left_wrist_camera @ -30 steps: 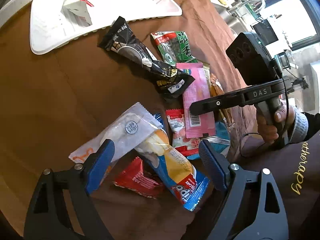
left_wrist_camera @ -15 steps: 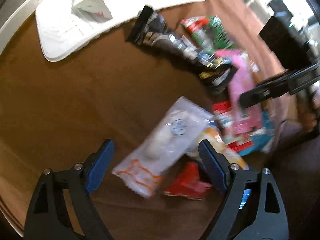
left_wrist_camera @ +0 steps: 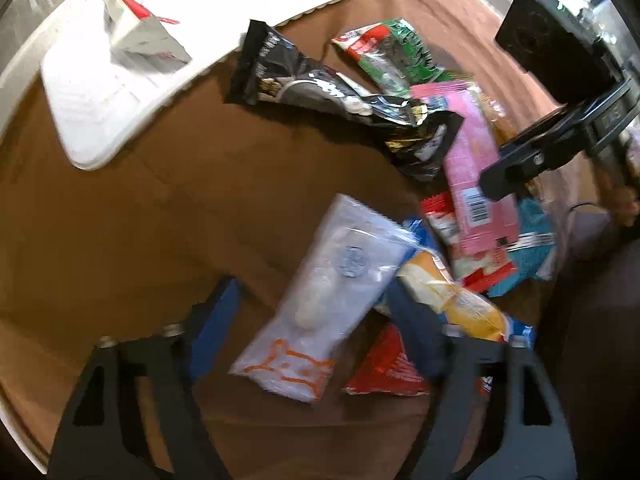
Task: Organize snacks
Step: 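Carry both snacks onto the white tray and open both tools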
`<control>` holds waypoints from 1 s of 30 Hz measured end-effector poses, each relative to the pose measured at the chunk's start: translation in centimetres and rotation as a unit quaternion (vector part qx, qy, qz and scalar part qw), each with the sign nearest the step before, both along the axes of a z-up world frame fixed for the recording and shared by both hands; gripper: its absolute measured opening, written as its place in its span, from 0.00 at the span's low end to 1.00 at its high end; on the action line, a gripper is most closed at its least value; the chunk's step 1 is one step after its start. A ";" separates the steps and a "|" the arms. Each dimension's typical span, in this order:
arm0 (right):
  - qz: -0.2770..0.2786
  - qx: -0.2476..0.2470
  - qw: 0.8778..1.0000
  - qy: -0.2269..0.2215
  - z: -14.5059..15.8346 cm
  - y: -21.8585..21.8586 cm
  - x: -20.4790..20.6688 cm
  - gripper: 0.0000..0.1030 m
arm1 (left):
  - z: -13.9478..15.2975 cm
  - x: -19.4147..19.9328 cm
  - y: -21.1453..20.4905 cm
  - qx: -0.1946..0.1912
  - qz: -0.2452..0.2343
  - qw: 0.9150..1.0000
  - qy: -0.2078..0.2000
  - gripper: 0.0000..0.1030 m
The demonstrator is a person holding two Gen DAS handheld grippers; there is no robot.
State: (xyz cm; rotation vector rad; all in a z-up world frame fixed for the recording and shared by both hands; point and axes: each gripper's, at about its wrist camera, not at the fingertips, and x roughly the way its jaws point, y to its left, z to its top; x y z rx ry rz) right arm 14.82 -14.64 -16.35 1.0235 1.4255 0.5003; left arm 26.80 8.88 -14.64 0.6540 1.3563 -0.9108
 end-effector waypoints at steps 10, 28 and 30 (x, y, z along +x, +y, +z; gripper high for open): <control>0.005 -0.027 1.000 -0.005 0.2 0.2 0.3 0.23 | 0.0 1.4 1.0 0.001 0.019 1.000 -0.010 0.29; -0.029 -0.004 0.998 -0.048 2.2 -2.0 -0.5 0.10 | 1.7 1.5 5.7 -0.107 0.114 0.985 0.077 0.23; -0.030 0.002 0.998 -0.053 2.4 -2.5 -0.7 0.10 | 2.1 1.5 6.2 -0.124 0.125 0.981 0.082 0.23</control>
